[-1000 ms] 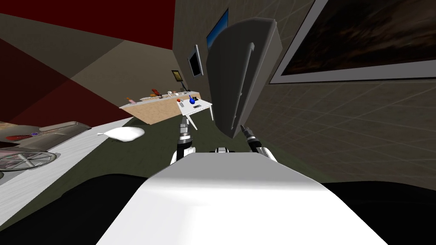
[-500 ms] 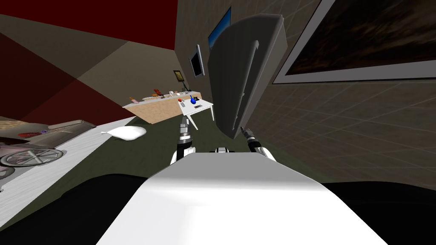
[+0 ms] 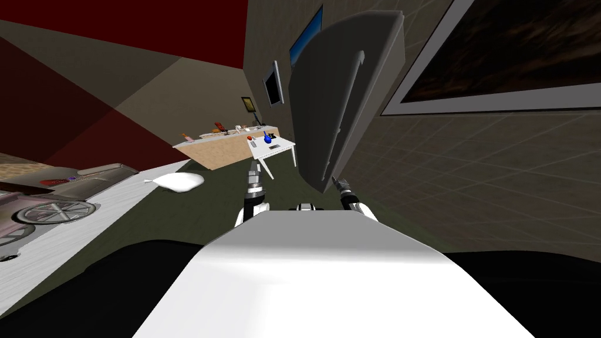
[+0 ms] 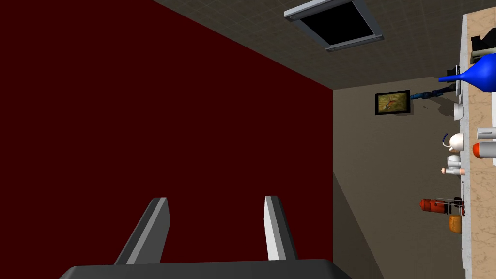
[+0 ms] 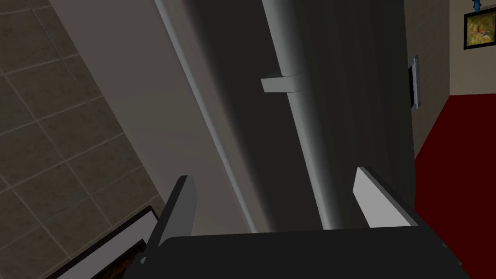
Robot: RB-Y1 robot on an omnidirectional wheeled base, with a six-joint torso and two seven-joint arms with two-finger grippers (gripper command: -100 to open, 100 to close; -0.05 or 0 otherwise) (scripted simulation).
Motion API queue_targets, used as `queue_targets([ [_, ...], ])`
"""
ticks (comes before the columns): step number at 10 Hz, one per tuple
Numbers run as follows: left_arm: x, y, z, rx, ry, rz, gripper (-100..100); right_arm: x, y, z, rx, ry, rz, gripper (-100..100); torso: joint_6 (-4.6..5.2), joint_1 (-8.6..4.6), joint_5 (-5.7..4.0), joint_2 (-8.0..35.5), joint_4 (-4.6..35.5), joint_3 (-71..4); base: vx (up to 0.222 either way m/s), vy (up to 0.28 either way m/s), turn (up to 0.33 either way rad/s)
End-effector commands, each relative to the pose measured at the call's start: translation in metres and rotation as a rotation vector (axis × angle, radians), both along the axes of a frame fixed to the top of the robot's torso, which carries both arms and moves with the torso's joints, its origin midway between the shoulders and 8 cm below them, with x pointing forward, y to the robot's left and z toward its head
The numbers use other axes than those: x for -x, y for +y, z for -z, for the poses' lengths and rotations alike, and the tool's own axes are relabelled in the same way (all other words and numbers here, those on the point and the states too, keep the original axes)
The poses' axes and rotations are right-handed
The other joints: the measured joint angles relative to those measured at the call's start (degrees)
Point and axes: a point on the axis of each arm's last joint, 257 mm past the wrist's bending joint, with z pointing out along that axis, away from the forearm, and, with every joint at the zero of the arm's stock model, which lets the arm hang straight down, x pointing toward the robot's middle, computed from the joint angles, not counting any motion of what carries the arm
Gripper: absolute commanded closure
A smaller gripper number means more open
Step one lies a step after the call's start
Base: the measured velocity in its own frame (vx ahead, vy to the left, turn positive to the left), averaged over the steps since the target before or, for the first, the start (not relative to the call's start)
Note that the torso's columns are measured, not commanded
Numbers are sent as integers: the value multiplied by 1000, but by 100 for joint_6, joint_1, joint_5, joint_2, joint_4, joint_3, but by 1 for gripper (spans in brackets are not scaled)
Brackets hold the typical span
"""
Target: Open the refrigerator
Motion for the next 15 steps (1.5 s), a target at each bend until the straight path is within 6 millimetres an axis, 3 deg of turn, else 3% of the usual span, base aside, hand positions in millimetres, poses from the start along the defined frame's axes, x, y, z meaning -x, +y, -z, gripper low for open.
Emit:
queue_targets([
  [1, 0, 0, 0, 0, 0, 0, 0, 0, -9, 11, 66, 30, 27, -100, 0, 0, 0, 10, 3, 6, 28, 14, 62],
  [5, 0, 0, 0, 0, 0, 0, 0, 0, -23, 27, 179, 74, 68, -100, 0, -2, 0, -1, 0, -1, 44, 6, 59],
  [15, 0, 0, 0, 0, 0, 0, 0, -4, -44, 44, 420, 130, 126, -100, 0, 0, 0, 2, 1, 2, 33, 2, 48],
])
